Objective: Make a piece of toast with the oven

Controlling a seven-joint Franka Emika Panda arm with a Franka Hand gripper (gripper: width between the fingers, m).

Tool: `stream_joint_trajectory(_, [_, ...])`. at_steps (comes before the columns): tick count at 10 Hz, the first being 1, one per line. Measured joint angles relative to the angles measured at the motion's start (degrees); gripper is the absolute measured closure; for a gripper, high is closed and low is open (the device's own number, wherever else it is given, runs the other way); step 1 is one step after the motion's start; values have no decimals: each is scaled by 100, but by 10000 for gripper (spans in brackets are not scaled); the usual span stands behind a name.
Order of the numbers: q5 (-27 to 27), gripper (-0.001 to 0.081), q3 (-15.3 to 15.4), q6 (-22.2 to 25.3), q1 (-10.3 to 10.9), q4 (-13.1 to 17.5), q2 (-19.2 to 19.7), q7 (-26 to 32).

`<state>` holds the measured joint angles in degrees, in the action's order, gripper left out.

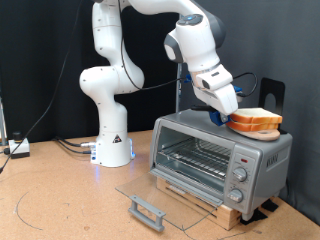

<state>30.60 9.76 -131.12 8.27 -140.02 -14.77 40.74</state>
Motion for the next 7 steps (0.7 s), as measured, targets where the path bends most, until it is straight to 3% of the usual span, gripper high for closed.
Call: stream_joint_trajectory(7, [712, 412, -136, -129, -9, -23, -3, 525])
